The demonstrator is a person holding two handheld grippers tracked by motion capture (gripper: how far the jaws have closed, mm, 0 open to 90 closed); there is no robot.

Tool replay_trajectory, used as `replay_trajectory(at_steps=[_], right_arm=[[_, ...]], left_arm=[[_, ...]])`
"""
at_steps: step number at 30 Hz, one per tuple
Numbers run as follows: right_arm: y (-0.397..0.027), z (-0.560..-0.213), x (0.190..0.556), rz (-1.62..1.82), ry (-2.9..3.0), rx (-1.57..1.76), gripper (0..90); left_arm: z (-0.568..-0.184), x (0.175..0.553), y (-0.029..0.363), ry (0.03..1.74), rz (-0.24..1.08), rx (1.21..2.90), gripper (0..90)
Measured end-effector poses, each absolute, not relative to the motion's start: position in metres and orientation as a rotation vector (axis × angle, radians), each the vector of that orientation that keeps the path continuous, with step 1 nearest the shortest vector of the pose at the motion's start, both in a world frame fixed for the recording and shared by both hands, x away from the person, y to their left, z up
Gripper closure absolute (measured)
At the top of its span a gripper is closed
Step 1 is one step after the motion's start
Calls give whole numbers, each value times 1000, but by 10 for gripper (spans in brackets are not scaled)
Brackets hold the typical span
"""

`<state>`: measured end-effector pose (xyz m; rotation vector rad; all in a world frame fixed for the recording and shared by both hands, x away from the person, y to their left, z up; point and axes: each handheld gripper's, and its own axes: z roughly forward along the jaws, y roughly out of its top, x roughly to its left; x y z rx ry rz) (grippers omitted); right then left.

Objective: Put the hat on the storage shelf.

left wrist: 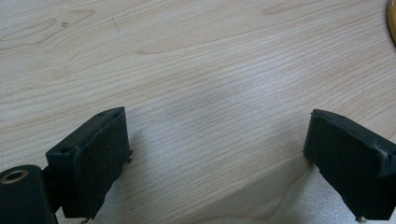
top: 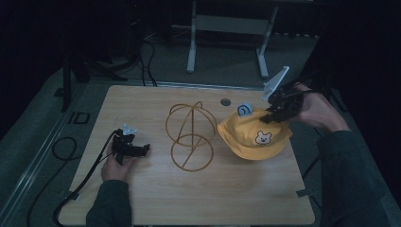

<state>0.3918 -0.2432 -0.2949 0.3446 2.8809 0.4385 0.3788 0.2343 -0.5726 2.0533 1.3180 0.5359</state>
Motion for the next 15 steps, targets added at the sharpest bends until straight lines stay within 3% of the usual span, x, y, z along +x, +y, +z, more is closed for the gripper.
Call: replay_trajectory(at_steps=[15], right_arm=[[-244,-277,391,408,2864,358,763]], left_arm=[[-573,379,234,1318,536,2052,68]])
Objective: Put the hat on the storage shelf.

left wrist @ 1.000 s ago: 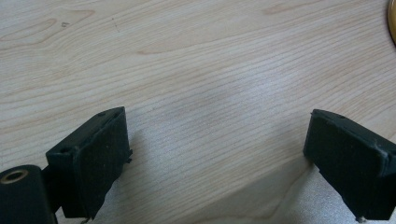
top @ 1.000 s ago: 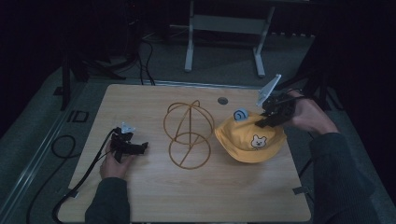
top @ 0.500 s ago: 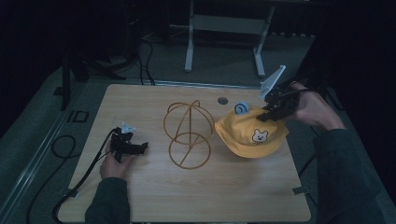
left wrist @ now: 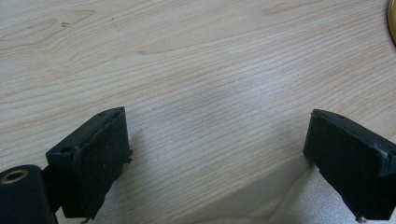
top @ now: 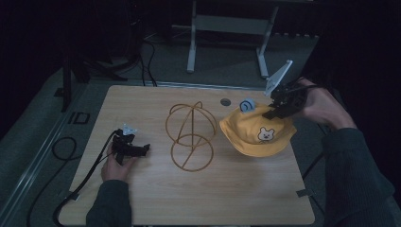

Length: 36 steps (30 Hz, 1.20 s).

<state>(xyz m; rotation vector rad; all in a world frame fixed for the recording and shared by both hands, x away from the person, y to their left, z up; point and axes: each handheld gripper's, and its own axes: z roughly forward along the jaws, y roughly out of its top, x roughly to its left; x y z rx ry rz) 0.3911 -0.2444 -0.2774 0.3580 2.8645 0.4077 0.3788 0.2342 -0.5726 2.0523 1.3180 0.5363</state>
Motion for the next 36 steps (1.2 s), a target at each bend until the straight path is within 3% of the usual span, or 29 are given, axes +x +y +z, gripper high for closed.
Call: replay_trajectory(at_steps=[36], right_arm=[[-248,-226,380,616,2794,317,766]], left_arm=[[-573,379,234,1318,536,2054,68]])
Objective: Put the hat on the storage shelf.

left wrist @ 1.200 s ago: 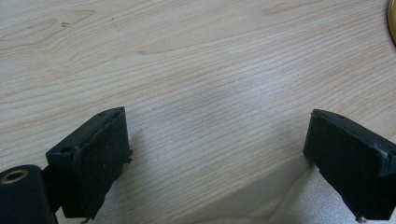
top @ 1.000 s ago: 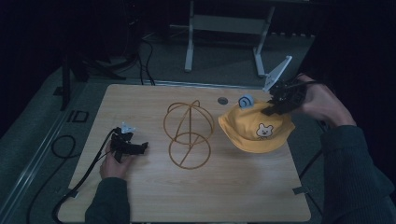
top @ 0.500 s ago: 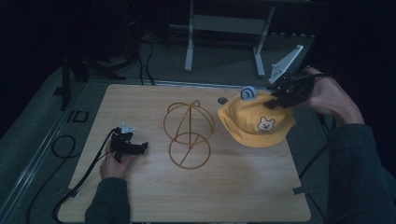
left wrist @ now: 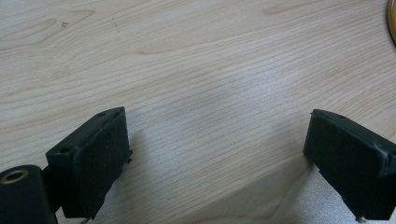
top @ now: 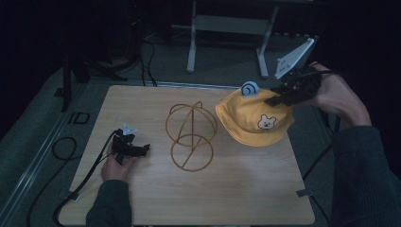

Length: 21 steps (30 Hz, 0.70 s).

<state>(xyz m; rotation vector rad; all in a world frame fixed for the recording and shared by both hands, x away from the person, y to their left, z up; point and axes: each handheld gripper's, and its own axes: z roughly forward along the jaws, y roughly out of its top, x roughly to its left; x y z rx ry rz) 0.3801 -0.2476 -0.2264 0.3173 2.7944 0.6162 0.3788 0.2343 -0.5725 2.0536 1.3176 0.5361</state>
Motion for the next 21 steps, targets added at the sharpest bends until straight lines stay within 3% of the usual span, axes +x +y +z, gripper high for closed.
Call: replay_trajectory(at_steps=[21], right_arm=[[-219,-222,383,694,2781,237,768]], left_arm=[[-573,379,234,1318,536,2052,68]])
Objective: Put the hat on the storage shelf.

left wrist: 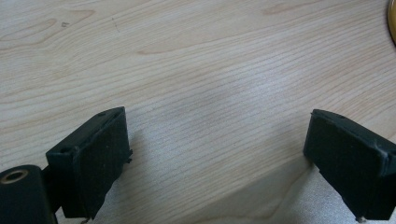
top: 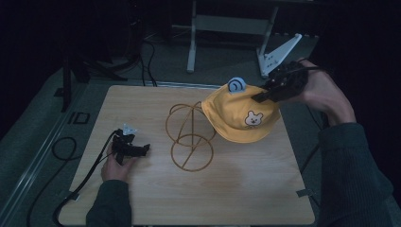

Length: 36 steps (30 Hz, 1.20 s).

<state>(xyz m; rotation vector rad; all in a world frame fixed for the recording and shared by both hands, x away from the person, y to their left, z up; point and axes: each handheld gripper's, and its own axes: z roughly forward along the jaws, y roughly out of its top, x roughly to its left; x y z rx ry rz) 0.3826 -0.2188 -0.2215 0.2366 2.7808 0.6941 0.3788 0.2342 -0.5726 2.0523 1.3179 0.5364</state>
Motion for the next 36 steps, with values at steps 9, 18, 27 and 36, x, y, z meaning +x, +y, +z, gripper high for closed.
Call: replay_trajectory(at_steps=[9,18,27,36], right_arm=[[-202,-219,385,708,2775,206,768],[-183,-215,388,737,2766,186,768],[-161,-219,394,738,2786,178,768],[-135,-222,395,687,2806,132,767]], left_arm=[[-573,379,234,1317,536,2054,68],[-573,379,234,1318,537,2051,68],[-573,379,234,1318,537,2053,68],[-573,379,234,1318,536,2051,68]])
